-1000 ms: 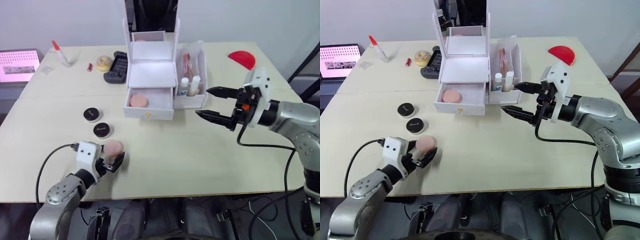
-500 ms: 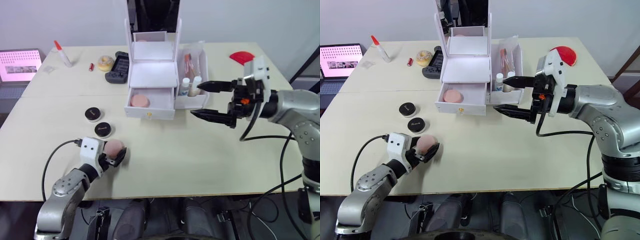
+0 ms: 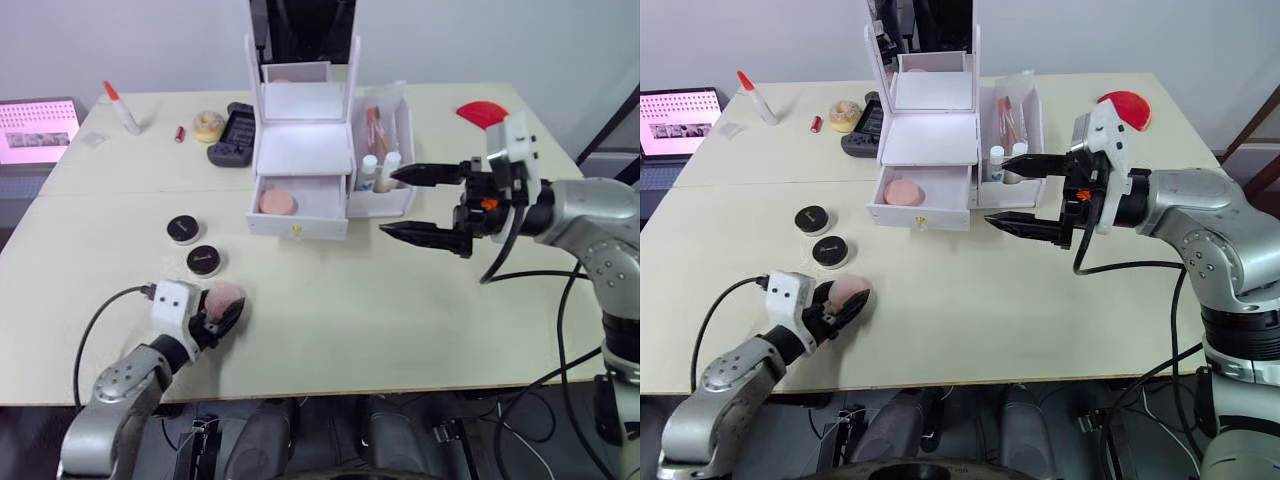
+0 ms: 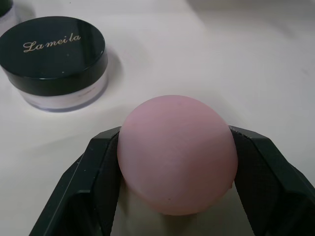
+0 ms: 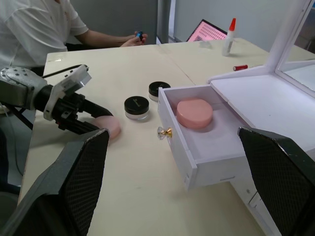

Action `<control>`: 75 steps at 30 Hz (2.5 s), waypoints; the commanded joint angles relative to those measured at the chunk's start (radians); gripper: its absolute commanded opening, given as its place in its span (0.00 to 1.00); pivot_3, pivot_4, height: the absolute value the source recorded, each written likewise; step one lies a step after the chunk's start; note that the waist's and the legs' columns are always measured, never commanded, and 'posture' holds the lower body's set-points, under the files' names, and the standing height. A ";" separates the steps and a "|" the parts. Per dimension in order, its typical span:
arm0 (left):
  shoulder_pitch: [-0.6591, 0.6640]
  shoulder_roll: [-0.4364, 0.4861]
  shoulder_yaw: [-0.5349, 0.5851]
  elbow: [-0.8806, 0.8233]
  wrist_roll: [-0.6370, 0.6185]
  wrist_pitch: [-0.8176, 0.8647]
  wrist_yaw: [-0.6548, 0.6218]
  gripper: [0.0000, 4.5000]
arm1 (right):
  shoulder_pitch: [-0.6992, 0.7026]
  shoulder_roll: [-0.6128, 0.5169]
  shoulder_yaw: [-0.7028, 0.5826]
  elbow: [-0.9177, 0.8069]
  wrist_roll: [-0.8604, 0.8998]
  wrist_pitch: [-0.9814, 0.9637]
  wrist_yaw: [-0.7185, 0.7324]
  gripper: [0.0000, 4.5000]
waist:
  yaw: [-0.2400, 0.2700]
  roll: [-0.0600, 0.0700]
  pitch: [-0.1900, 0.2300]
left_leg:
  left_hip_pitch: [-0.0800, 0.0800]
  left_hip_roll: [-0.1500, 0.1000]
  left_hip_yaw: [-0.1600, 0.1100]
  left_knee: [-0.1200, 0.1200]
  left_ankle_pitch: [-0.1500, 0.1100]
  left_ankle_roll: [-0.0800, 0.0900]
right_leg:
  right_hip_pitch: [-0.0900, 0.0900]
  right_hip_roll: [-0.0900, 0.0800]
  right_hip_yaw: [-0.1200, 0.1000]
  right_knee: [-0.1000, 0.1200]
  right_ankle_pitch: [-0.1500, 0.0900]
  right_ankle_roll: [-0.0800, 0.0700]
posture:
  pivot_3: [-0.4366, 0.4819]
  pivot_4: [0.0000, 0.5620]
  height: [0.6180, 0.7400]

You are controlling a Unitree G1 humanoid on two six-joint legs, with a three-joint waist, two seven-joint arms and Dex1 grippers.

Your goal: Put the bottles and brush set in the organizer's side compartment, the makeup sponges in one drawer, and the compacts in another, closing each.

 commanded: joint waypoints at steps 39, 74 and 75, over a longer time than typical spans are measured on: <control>-1.327 0.071 -0.398 1.143 0.134 -0.287 -0.858 0.59 | 0.112 -0.010 -0.133 -0.183 0.024 0.029 -0.167 1.00 | -0.026 -0.003 0.004 | -0.002 -0.001 0.000 -0.002 0.001 0.000 | -0.002 0.000 -0.001 0.000 0.002 0.005 | 0.48 0.27 0.98; -1.170 0.273 -0.213 0.754 -0.037 0.044 -0.975 0.88 | 0.108 -0.004 -0.108 -0.164 0.016 0.009 -0.192 1.00 | -0.042 -0.003 0.004 | -0.001 -0.001 -0.001 -0.002 0.001 0.000 | -0.003 0.000 -0.001 0.003 0.002 0.006 | 0.48 0.27 0.98; -1.125 0.299 -0.203 0.697 -0.064 0.077 -0.981 0.81 | 0.111 -0.007 -0.111 -0.167 0.018 0.011 -0.192 1.00 | -0.048 -0.003 0.004 | -0.001 -0.001 -0.001 -0.002 0.001 0.000 | -0.003 0.000 -0.001 0.003 0.002 0.006 | 0.48 0.27 0.98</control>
